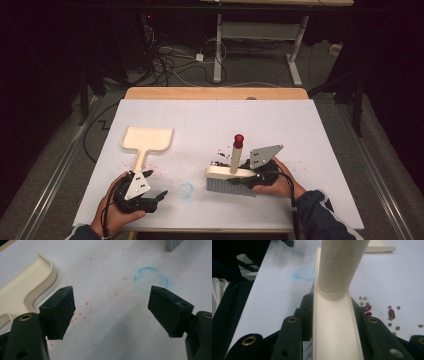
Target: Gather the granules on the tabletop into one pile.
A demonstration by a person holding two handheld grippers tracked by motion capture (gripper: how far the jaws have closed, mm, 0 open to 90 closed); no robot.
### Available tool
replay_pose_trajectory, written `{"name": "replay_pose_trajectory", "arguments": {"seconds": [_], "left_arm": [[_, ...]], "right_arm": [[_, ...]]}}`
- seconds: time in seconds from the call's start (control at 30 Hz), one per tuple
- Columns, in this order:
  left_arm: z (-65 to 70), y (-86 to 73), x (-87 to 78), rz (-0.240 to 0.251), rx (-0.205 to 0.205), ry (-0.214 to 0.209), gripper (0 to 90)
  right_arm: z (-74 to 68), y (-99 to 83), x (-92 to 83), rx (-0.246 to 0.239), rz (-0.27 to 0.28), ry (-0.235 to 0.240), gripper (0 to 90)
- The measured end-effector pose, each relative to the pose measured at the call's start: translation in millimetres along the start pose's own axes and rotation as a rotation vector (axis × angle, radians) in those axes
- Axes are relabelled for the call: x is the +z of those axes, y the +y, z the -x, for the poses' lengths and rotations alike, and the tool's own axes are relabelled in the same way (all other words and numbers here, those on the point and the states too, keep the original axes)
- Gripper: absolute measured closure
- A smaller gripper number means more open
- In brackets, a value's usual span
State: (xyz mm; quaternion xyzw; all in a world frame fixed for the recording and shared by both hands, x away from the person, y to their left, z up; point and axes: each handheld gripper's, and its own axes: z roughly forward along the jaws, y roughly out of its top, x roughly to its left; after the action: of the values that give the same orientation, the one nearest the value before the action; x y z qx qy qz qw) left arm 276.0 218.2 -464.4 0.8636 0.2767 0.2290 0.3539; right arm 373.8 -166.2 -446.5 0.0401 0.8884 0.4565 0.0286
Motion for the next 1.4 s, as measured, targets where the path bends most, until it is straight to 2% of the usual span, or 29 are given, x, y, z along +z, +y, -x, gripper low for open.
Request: {"name": "replay_pose_trajectory", "arguments": {"seconds": [0.13,0.3,0.43,0.47,0.53,0.63,0.7,0.8,0.9,0.93,0.97,1.07,1.13,1.2,1.3,1.4], "left_arm": [[-1.0,-0.6,0.3,0.001,-0.01,-0.002,20.8],[-0.6,-0.6,0.5,-0.002,-0.016,-0.01,20.8],[-1.2,-0.5,0.1,0.003,-0.008,-0.008,20.8],[-1.0,-0.8,-0.1,0.001,-0.019,-0.013,20.8],[-2.3,-0.5,-0.9,0.004,-0.009,-0.003,20.8],[-3.7,-0.4,-1.8,0.013,-0.019,0.003,20.8],[-4.3,-0.3,-2.2,0.014,-0.019,0.005,20.8],[-4.6,-0.5,-1.7,0.013,-0.02,0.005,20.8],[-4.0,-0.8,-0.9,0.006,-0.028,-0.002,20.8],[-3.9,-0.8,-0.7,0.005,-0.027,-0.002,20.8],[-3.9,-0.8,-0.5,0.004,-0.026,-0.002,20.8],[-4.5,-0.5,0.4,0.004,-0.016,0.005,20.8],[-4.3,-0.6,0.9,0.001,-0.016,0.003,20.8],[-3.9,-1.0,1.4,-0.004,-0.023,-0.004,20.8],[-3.8,-1.5,1.3,-0.006,-0.022,-0.004,20.8],[-4.3,-1.6,1.1,-0.003,-0.013,0.001,20.8]], "right_arm": [[9.1,5.6,5.4,-0.022,-0.004,-0.013,66.8],[16.4,11.0,8.9,-0.012,0.004,-0.042,67.4],[19.6,16.5,2.3,-0.005,0.024,-0.058,67.5],[19.9,18.6,-0.3,-0.001,0.026,-0.073,67.5],[22.5,23.5,-5.7,0.001,0.022,-0.127,67.5],[29.9,30.2,-13.7,0.037,0.029,-0.224,67.5],[35.8,33.0,-16.4,0.055,0.013,-0.3,67.5],[46.1,33.8,-16.9,0.066,0.001,-0.385,67.5],[59.3,30.2,-11.8,0.076,-0.014,-0.447,67.5],[63.6,28.7,-9.1,0.087,-0.015,-0.452,67.5],[67.0,27.6,-5.8,0.085,-0.023,-0.46,67.5],[75.2,26.5,6.3,0.06,-0.071,-0.525,67.6],[79.7,24.9,12.9,0.067,-0.07,-0.543,67.6],[81.5,22.8,20.0,0.058,-0.093,-0.566,67.6],[79.6,20.5,26.0,0.056,-0.071,-0.525,67.6],[73.4,19.5,31.9,0.033,-0.06,-0.494,67.6]]}}
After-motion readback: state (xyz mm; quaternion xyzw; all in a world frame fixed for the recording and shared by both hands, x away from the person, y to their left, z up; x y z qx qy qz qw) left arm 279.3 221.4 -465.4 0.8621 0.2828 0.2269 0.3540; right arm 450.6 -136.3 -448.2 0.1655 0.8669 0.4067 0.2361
